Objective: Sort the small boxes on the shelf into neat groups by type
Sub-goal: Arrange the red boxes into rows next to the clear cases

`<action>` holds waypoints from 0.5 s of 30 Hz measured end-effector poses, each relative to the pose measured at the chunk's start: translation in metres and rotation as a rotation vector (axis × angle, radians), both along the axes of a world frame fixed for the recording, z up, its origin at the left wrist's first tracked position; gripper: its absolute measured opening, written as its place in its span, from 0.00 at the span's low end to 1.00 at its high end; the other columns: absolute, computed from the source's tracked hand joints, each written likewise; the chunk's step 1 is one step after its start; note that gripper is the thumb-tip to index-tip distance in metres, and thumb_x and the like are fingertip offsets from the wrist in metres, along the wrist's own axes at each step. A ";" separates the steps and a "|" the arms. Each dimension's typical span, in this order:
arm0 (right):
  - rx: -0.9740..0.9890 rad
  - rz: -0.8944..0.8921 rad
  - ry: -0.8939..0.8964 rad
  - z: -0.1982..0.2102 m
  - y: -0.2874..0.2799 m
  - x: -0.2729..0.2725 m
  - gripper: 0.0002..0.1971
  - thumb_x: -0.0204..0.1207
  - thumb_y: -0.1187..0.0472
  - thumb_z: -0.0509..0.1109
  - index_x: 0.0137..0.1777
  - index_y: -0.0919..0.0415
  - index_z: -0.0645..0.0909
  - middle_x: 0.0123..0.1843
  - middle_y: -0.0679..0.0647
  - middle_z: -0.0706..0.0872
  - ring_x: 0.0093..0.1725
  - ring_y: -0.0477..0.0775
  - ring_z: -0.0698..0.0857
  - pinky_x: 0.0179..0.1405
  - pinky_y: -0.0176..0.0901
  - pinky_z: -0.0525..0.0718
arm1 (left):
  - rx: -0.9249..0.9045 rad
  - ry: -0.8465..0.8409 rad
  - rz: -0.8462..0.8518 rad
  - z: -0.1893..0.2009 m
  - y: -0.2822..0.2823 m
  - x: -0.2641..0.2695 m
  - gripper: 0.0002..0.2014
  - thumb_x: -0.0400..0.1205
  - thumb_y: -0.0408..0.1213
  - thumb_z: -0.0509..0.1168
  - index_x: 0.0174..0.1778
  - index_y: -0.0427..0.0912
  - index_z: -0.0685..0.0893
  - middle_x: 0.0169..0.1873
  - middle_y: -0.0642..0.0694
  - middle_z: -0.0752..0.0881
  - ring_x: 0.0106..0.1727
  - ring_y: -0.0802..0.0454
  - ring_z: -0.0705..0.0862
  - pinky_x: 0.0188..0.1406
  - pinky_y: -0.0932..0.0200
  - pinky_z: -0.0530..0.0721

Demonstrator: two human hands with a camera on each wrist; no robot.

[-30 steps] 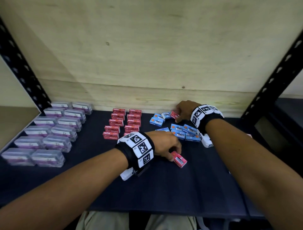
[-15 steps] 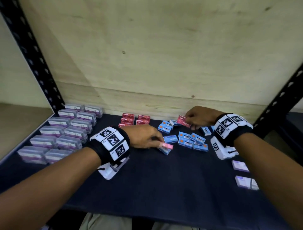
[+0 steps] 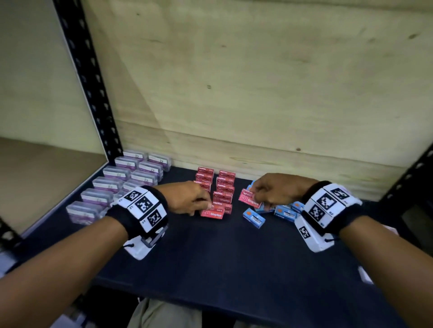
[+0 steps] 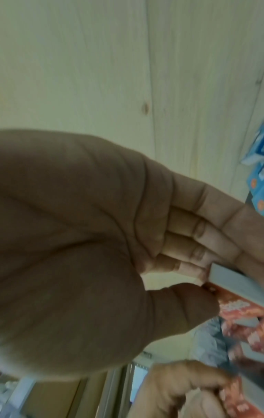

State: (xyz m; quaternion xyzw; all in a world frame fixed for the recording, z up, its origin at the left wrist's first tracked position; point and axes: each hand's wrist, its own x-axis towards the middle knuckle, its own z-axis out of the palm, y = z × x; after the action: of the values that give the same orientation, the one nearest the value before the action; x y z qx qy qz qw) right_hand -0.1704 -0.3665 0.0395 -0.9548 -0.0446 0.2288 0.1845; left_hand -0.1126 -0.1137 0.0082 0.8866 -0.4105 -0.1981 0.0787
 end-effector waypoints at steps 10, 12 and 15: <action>-0.256 0.201 -0.002 -0.024 0.047 -0.009 0.11 0.85 0.52 0.62 0.55 0.58 0.80 0.51 0.48 0.85 0.54 0.54 0.83 0.60 0.47 0.81 | 0.093 -0.019 0.023 -0.017 0.032 0.007 0.15 0.87 0.53 0.58 0.64 0.54 0.84 0.38 0.67 0.81 0.41 0.67 0.79 0.51 0.61 0.80; -0.273 0.213 -0.010 -0.029 0.051 -0.008 0.11 0.85 0.52 0.62 0.55 0.58 0.81 0.54 0.51 0.86 0.54 0.55 0.84 0.59 0.49 0.82 | 0.087 -0.025 0.026 -0.020 0.039 0.009 0.16 0.87 0.53 0.58 0.64 0.53 0.84 0.51 0.61 0.86 0.50 0.62 0.83 0.57 0.59 0.80; -0.286 0.222 -0.048 -0.033 0.057 -0.007 0.09 0.85 0.52 0.63 0.53 0.56 0.81 0.54 0.54 0.86 0.52 0.56 0.83 0.52 0.47 0.80 | 0.082 -0.054 0.030 -0.022 0.046 0.013 0.16 0.87 0.53 0.58 0.64 0.54 0.84 0.58 0.57 0.87 0.56 0.59 0.84 0.62 0.54 0.81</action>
State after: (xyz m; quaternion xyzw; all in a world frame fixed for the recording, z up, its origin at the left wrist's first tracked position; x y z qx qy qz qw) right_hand -0.1770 -0.3094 0.0064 -0.9657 -0.1214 0.2289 0.0192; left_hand -0.1001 -0.0678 -0.0142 0.9000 -0.3908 -0.1899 0.0340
